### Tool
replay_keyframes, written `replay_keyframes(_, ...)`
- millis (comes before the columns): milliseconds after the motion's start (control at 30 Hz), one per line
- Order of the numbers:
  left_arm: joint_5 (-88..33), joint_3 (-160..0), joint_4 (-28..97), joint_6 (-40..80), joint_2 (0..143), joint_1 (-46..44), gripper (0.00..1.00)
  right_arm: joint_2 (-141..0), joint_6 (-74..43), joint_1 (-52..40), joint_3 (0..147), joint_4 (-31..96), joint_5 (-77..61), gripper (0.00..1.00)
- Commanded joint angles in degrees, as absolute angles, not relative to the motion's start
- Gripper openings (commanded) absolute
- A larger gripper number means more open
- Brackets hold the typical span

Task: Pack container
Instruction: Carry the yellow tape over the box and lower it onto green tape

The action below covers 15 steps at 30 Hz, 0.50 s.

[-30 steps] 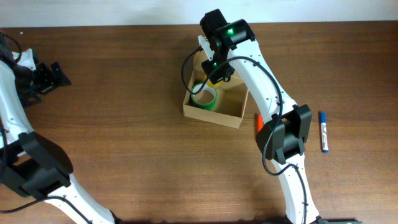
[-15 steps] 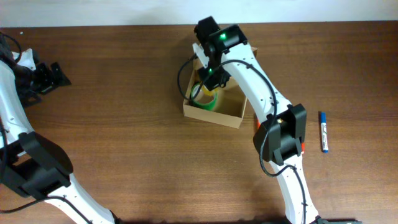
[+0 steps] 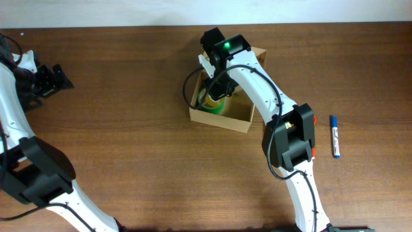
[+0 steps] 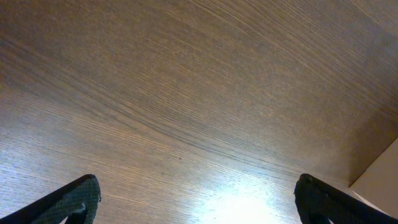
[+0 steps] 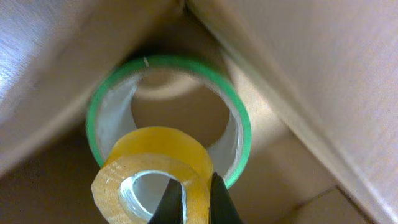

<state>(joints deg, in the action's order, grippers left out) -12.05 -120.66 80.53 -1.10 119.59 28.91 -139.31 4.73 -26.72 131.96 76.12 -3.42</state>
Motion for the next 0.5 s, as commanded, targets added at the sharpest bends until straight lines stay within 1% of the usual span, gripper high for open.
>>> replay_keyframes(0,-12.64,-120.36,80.53,-2.22,119.24,29.04,1.0,-139.37,4.69,-27.05,131.68,74.81,-5.45,0.04)
replay_keyframes(467,-12.64,-120.36,80.53,-2.22,119.24,29.04,0.99,-143.46,4.47,-28.56,131.68,74.06,-6.85,0.04)
